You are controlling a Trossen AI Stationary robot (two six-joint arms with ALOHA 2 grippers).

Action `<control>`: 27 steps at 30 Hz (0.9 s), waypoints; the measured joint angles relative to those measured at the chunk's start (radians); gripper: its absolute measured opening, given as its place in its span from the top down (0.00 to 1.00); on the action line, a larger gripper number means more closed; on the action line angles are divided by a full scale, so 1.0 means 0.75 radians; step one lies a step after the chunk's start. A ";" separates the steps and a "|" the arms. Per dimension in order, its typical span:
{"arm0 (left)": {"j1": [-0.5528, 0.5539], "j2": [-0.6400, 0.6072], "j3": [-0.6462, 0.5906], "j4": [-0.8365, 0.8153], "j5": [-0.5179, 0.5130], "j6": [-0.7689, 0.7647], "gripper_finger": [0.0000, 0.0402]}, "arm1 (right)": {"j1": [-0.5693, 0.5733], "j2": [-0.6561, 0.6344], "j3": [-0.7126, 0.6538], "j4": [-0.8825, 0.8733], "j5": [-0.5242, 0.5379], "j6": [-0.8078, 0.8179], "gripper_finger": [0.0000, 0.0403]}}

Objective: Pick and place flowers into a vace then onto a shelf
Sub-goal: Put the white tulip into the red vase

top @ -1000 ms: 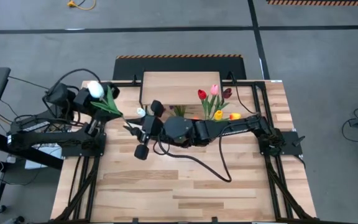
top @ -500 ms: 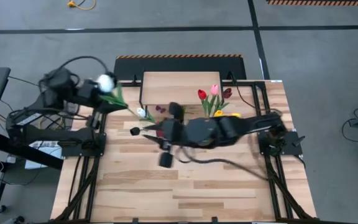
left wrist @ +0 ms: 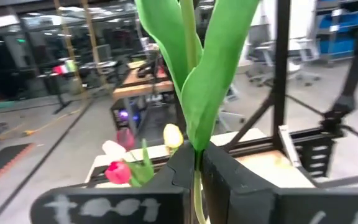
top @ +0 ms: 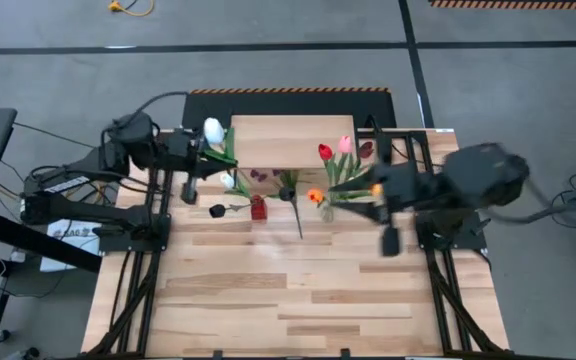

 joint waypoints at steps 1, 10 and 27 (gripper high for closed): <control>-0.029 0.000 -0.025 0.023 -0.059 0.004 1.00 | 0.010 -0.028 0.000 -0.030 0.000 0.000 0.76; -0.270 0.000 -0.279 0.237 -0.674 0.034 1.00 | 0.035 -0.165 0.001 -0.241 0.001 -0.001 0.76; -0.286 -0.001 -0.497 0.213 -0.844 -0.087 1.00 | 0.034 -0.168 -0.001 -0.383 0.004 -0.014 0.76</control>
